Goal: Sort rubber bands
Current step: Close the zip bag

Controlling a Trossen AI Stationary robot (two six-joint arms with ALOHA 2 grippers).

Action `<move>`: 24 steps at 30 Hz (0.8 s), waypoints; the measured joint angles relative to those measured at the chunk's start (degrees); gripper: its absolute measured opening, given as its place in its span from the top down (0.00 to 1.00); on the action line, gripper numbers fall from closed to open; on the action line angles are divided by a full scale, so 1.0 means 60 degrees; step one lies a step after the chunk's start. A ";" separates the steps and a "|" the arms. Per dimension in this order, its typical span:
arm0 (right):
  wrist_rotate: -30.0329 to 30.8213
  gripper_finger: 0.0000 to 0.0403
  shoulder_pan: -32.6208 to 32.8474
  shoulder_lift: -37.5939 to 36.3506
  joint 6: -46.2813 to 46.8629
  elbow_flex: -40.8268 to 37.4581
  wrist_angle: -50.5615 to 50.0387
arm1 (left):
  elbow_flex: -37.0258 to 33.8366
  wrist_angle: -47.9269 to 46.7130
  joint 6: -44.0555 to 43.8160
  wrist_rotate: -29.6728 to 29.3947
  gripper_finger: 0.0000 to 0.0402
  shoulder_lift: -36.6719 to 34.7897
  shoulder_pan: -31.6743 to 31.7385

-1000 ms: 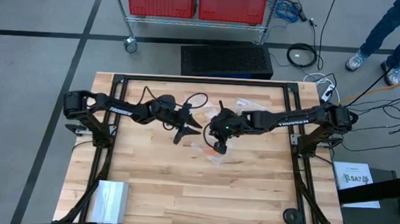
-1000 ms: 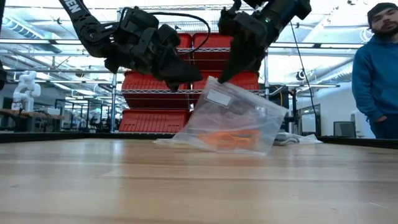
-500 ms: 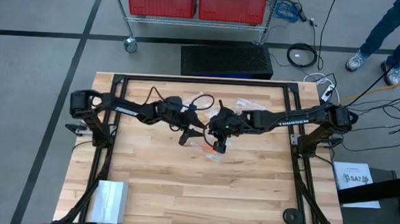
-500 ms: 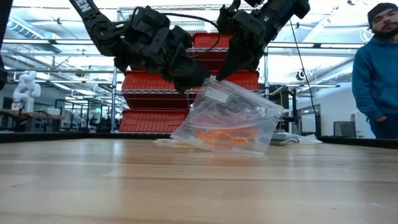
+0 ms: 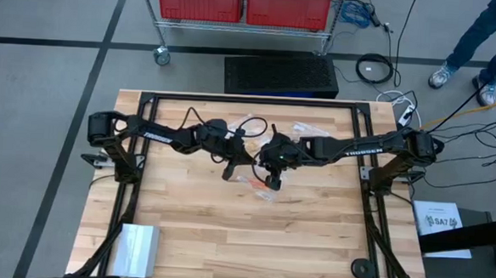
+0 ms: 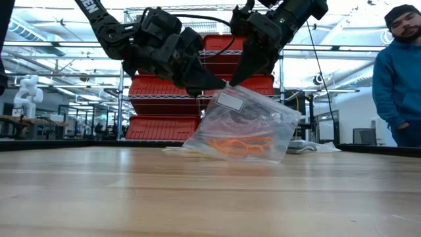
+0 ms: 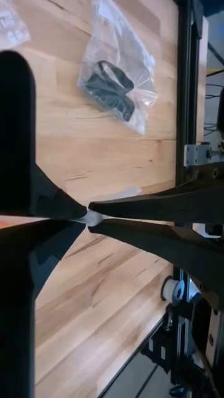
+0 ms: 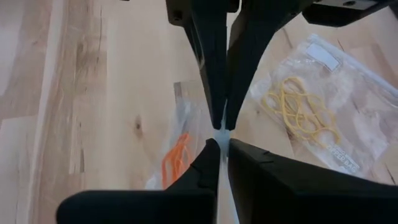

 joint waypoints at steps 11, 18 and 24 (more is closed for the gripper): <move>0.0122 0.99 0.0111 -0.0018 0.0232 0.0004 -0.0979 | -0.0004 0.0011 0.0036 -0.0407 0.99 0.0000 0.0196; 0.0086 0.99 0.0116 -0.0018 0.0738 0.0004 -0.2308 | -0.0004 0.0048 0.0032 -0.0551 1.00 0.0000 0.0397; 0.0025 0.99 0.0226 -0.0015 0.1141 0.0004 -0.3491 | -0.0004 0.0054 0.0020 -0.0561 1.00 0.0000 0.0574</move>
